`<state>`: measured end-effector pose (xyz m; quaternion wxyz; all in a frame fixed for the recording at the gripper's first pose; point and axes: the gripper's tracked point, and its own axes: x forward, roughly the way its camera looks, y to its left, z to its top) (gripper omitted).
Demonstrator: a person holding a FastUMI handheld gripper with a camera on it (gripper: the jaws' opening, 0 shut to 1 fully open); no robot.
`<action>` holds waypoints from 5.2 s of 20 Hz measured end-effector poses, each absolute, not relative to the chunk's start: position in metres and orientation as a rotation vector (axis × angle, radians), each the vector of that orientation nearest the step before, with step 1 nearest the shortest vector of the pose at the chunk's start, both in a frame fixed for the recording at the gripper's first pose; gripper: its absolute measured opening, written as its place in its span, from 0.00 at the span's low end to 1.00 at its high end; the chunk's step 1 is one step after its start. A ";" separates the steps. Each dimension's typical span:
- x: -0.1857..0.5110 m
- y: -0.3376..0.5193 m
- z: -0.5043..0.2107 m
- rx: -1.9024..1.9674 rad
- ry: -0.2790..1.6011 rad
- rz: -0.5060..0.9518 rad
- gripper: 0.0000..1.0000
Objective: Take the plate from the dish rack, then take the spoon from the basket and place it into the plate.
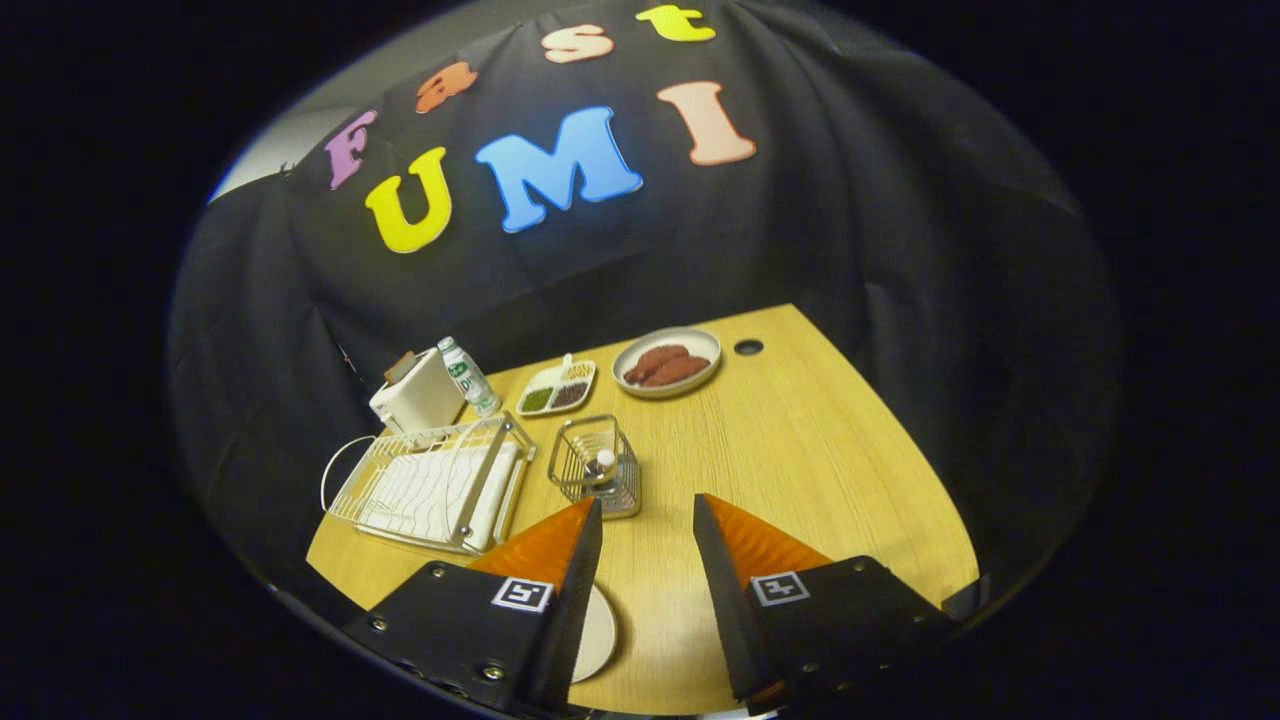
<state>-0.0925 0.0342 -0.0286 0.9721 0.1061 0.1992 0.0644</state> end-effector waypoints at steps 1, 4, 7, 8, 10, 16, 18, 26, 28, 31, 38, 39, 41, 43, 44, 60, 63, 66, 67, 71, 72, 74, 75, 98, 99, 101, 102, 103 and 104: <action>-0.089 0.038 -0.016 0.205 0.346 0.139 0.58; -0.080 0.046 0.008 0.221 0.245 0.158 0.57; -0.066 0.048 0.024 0.187 0.141 0.171 0.58; -0.060 0.052 0.025 0.160 0.104 0.187 0.58; -0.049 0.053 0.018 0.092 0.037 0.178 0.57; -0.023 0.072 -0.021 -0.006 -0.041 0.171 0.58; -0.012 0.073 -0.033 0.015 -0.045 0.166 0.58; 0.038 0.090 -0.081 0.069 0.015 0.172 0.58; 0.041 0.094 -0.091 0.042 0.039 0.175 0.52; 0.045 0.101 -0.084 0.050 0.029 0.182 0.15; 0.030 0.106 -0.052 0.010 0.074 0.167 0.09; 0.026 0.106 -0.044 0.000 0.074 0.168 0.09; 0.018 0.105 -0.026 -0.001 0.072 0.166 0.09; 0.009 0.101 -0.009 -0.001 0.077 0.151 0.09; 0.005 0.098 0.003 -0.003 0.072 0.142 0.09; -0.094 0.096 0.088 -0.041 0.093 0.080 0.09; -0.104 0.105 0.076 -0.043 0.128 0.092 0.09; -0.113 0.122 0.058 -0.019 0.171 0.122 0.09; -0.115 0.125 0.052 -0.020 0.186 0.131 0.09; -0.119 0.148 0.027 -0.011 0.246 0.182 0.09; -0.120 0.153 0.021 -0.005 0.264 0.196 0.09; -0.122 0.166 0.001 0.001 0.311 0.235 0.09; -0.122 0.171 -0.007 -0.003 0.331 0.250 0.09; -0.128 0.251 -0.067 -0.135 0.423 0.549 0.19; -0.125 0.248 -0.069 -0.133 0.426 0.538 0.29; -0.120 0.237 -0.060 -0.119 0.411 0.512 0.29; -0.117 0.228 -0.051 -0.114 0.395 0.490 0.29; -0.112 0.217 -0.040 -0.104 0.371 0.461 0.29; -0.109 0.207 -0.028 -0.093 0.343 0.433 0.29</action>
